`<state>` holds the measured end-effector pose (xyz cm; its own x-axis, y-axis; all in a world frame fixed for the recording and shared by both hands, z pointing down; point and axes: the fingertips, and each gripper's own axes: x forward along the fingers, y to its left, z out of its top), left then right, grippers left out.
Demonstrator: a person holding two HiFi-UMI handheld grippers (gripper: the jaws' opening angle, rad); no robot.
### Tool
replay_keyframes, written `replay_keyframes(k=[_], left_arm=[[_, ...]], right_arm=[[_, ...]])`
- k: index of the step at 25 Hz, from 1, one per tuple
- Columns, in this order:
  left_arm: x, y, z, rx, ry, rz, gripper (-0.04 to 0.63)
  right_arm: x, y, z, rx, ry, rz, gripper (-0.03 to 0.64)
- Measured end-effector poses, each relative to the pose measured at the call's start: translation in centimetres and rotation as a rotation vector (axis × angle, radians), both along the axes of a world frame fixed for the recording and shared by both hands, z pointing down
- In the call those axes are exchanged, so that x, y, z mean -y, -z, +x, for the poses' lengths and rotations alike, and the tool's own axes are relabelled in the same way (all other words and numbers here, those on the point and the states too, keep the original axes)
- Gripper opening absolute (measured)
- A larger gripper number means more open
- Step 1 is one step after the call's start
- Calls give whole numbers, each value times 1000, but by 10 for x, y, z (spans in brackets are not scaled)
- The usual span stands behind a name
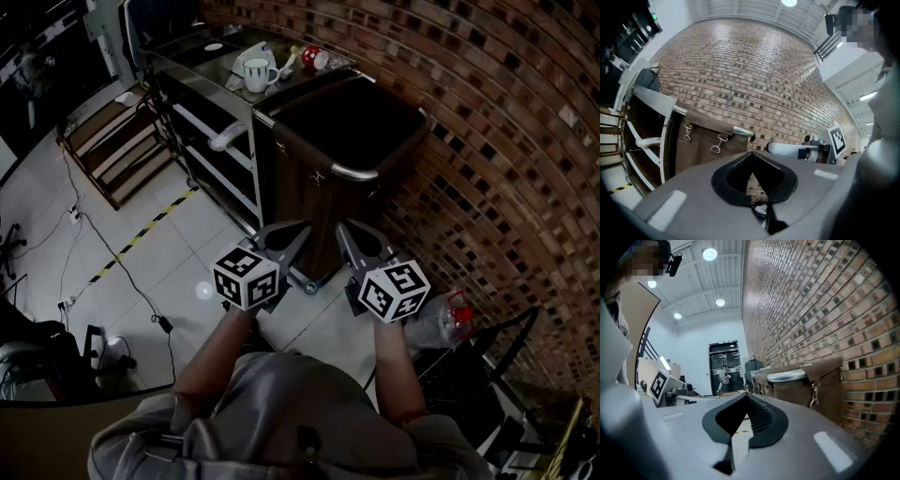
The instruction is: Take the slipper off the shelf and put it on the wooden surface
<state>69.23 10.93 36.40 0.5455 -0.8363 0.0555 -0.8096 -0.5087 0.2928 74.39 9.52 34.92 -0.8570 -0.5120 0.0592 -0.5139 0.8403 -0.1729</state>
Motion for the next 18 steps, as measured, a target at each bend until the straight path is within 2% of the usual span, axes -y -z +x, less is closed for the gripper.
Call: replay_keyframes(k=[10,18], left_arm=[[6,-3,-95,11,116,-2,5],[20,-15,-195,-14,194,-26,5]], right_arm=[[6,-11,-92,-7,105,-28,0],[27,-21,-191,-29,168,-52,0]])
